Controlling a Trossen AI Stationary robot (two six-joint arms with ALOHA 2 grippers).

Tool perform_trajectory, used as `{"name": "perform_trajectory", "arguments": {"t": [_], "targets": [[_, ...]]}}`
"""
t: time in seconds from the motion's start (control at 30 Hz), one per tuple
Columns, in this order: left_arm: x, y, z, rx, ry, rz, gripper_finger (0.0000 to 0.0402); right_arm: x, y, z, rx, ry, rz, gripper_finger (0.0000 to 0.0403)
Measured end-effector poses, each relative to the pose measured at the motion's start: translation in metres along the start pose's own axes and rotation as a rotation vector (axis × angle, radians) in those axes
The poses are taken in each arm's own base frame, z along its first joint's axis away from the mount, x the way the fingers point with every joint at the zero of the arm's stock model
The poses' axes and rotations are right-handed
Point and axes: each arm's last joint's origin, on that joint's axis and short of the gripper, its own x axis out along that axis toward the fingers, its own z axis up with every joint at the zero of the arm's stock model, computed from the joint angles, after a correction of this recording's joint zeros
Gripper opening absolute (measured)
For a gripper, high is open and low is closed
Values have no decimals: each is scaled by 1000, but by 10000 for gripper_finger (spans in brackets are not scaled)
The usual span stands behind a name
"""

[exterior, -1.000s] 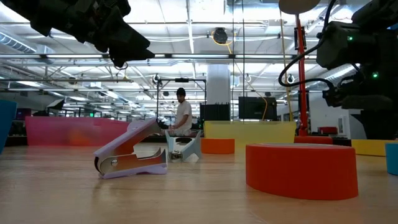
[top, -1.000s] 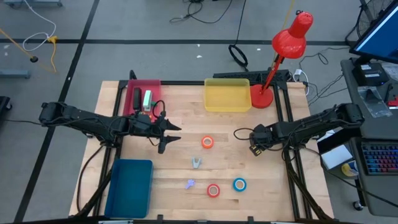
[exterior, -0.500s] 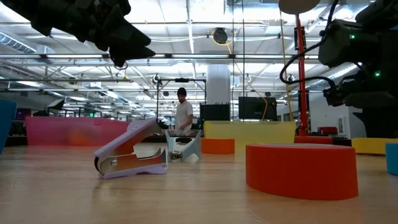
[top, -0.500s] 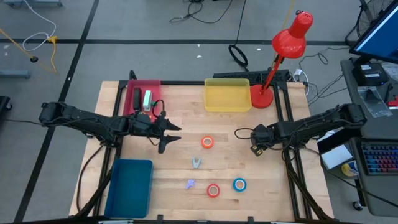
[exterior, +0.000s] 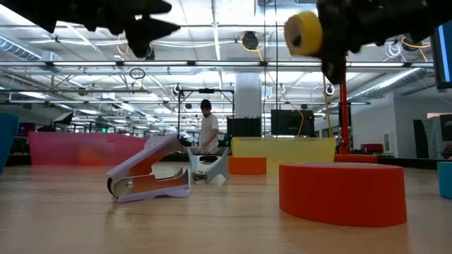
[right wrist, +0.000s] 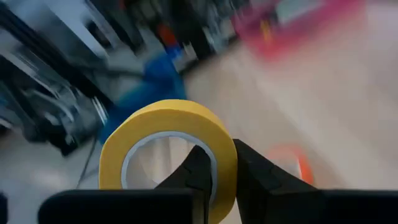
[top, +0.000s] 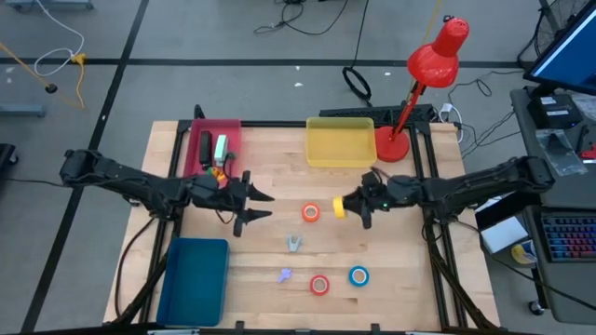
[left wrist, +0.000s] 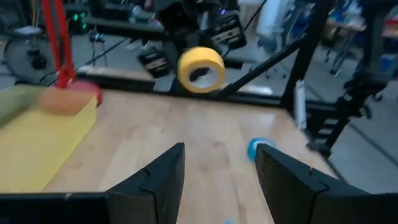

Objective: Pick and place Stapler, Stapler remover, tape
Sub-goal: Put the yellow tape into the blue bin

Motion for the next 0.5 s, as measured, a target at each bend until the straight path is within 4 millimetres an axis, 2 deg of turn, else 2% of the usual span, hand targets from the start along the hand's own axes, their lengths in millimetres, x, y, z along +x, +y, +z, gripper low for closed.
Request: {"name": "perform_trajectory", "arguments": {"t": [0.1, 0.23, 0.5], "targets": [[1, -5, 5, -2, -65, -27, 195, 7, 5, 7, -103, -125, 28, 34], [8, -10, 6, -1, -126, -45, 196, 24, 4, 6, -210, -214, 18, 34], [38, -10, -10, 38, -127, -39, 195, 52, 1, 0, -302, -369, 53, 34]]}}
